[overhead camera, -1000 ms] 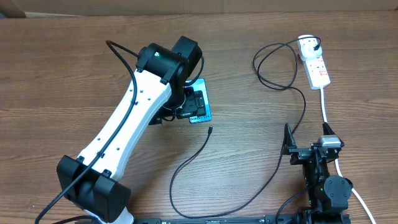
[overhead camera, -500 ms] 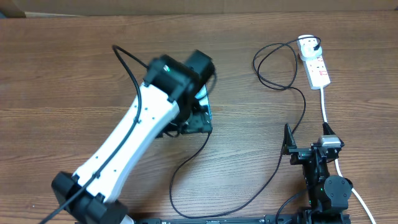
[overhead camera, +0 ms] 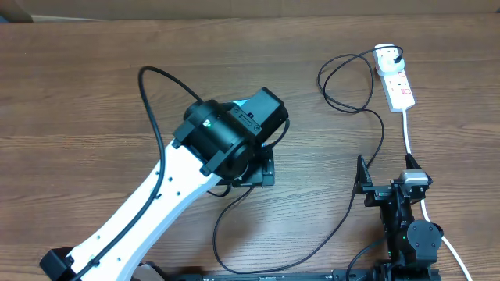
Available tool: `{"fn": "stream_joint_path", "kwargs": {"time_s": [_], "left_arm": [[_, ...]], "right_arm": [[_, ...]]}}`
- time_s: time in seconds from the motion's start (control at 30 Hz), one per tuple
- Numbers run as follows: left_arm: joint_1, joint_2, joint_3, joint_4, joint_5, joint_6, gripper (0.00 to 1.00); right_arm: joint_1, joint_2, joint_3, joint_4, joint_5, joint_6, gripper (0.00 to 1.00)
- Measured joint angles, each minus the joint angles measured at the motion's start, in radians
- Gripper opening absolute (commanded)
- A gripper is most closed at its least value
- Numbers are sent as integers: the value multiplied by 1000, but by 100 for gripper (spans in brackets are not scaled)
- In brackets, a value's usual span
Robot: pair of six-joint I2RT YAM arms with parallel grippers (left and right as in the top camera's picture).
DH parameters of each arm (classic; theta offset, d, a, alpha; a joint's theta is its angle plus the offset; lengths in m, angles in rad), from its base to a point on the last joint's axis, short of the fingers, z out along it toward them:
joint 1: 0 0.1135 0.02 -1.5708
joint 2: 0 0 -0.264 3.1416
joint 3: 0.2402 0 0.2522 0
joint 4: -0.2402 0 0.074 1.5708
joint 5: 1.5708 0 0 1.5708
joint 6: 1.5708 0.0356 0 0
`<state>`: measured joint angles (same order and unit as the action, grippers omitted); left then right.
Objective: Plug charger to phone and switch on socket
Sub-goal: 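Move the left gripper over the phone and align above it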
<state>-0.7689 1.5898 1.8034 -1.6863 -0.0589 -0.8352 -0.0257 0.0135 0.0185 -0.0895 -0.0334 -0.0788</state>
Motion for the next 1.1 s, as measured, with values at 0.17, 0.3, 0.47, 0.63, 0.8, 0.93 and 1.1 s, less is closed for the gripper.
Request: {"fn": "stream_joint_path", "kwargs": {"time_s": [0.17, 0.3, 0.47, 0.63, 0.8, 0.93, 1.1], "left_arm": [[45, 0, 0, 29, -61, -5, 100], [64, 0, 0, 58, -100, -8, 100], [64, 0, 0, 106, -119, -9, 100], [64, 0, 0, 196, -135, -11, 100], [64, 0, 0, 292, -167, -10, 100], [77, 0, 0, 403, -163, 57, 100], [163, 27, 17, 439, -40, 172, 100]], "right_arm": [[0, 0, 0, 0, 0, 0, 100], [0, 0, 0, -1, 0, 0, 100], [0, 0, 0, -1, 0, 0, 100], [0, 0, 0, 0, 0, 0, 100], [0, 0, 0, 0, 0, 0, 100], [0, 0, 0, 0, 0, 1, 100], [0, 0, 0, 0, 0, 0, 100]]}}
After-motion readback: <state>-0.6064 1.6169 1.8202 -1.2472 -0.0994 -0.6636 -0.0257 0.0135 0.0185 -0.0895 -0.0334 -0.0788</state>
